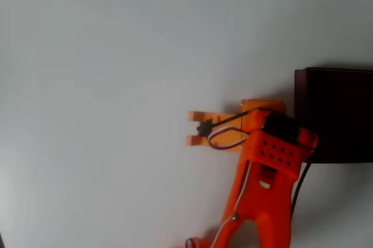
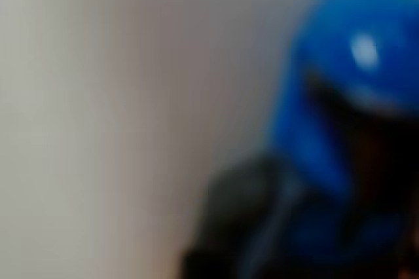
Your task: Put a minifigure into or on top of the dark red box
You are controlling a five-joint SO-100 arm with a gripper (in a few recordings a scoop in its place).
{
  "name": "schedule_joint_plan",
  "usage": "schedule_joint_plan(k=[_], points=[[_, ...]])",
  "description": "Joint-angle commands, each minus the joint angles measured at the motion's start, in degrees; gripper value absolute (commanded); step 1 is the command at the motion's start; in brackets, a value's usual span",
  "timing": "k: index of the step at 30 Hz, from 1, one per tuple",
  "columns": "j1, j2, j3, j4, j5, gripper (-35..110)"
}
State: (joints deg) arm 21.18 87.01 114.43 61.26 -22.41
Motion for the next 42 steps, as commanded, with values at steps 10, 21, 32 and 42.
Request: schedule_joint_plan(k=[10,21,32,42], points=[[1.3,-0.1,-1.4,1.7,0.0,8],[1.4,-0.3,-1.6,2.0,2.6,0],[6.4,14.6,-10.1,10.6,15.8,0],[24.3,7.5,-27.2,15.5,23.0,0]])
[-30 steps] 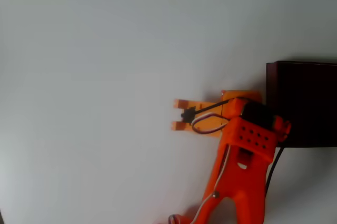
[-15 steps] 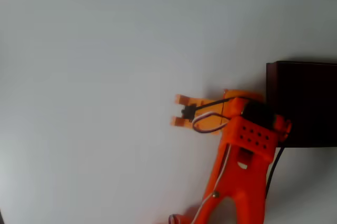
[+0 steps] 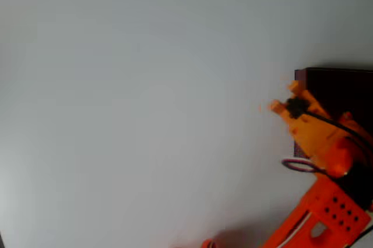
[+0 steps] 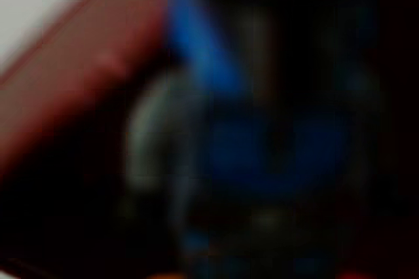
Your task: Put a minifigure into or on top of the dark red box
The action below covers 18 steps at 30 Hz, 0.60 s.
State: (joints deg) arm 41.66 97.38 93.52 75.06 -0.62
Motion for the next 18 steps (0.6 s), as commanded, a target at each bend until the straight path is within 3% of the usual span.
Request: schedule_joint_plan(k=[1,4,10,18], points=[[4.7,-5.5,-8.9,2.1,1.1,0],[5.8,-12.0,-13.4,2.9,0.2,0],[4.3,-11.8,-7.9,-1.0,0.0,25],[-2.0,7.2,7.1,-1.9,-3.1,24]])
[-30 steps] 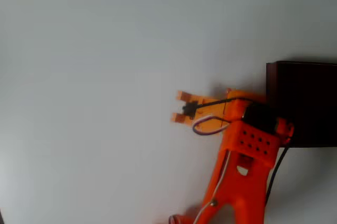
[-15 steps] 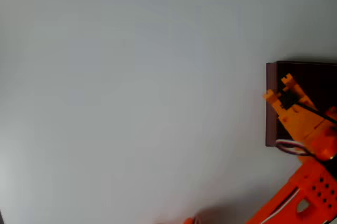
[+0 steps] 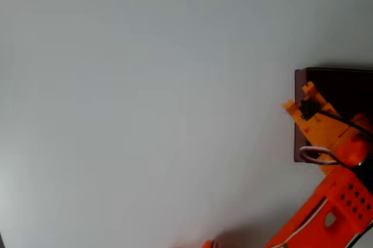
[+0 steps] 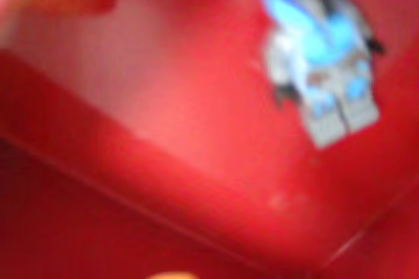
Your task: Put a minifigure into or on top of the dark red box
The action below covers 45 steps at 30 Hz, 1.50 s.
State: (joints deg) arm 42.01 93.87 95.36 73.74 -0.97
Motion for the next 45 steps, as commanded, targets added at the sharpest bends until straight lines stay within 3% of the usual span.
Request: schedule_joint_plan(k=[1,13,20,24,30,35,38,45], points=[[-4.0,14.9,8.4,-0.6,-3.1,24],[-38.4,81.3,45.4,5.5,1.8,23],[-62.7,98.5,58.4,5.7,10.4,24],[-72.7,98.4,61.6,5.0,8.7,22],[-80.9,101.7,69.2,6.9,5.2,1],[-85.3,101.6,79.6,-3.3,3.4,0],[-86.7,101.6,78.2,2.2,3.8,2],[-88.9,101.6,77.8,4.0,3.9,0]])
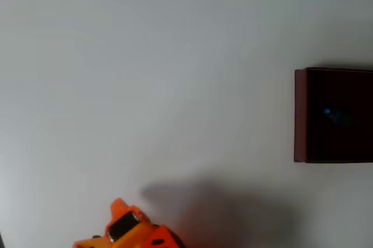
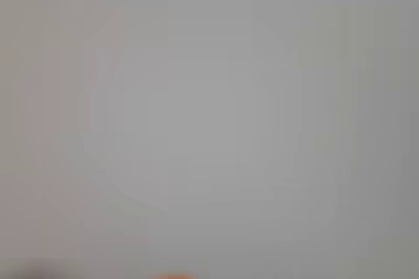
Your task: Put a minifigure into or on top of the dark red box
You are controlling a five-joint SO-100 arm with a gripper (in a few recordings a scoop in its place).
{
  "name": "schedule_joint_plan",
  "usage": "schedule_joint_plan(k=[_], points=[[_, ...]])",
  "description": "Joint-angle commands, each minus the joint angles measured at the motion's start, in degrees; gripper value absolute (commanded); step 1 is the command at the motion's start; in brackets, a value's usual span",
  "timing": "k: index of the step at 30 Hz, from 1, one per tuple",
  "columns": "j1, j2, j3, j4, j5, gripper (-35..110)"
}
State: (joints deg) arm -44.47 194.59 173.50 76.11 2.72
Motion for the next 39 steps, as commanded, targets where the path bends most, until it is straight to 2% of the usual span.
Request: schedule_joint_plan(k=[1,4,5,7,11,39], points=[[-4.0,0.9,-0.4,1.7,-1.2,1],[-7.6,0.9,-0.4,1.2,-4.1,18],[-7.8,0.9,-0.4,1.2,-4.3,15],[-8.1,0.9,-0.4,1.5,-4.5,0],[-7.9,0.9,-0.4,1.8,-1.5,0],[-8.1,0.9,-0.4,1.8,-2.4,0]])
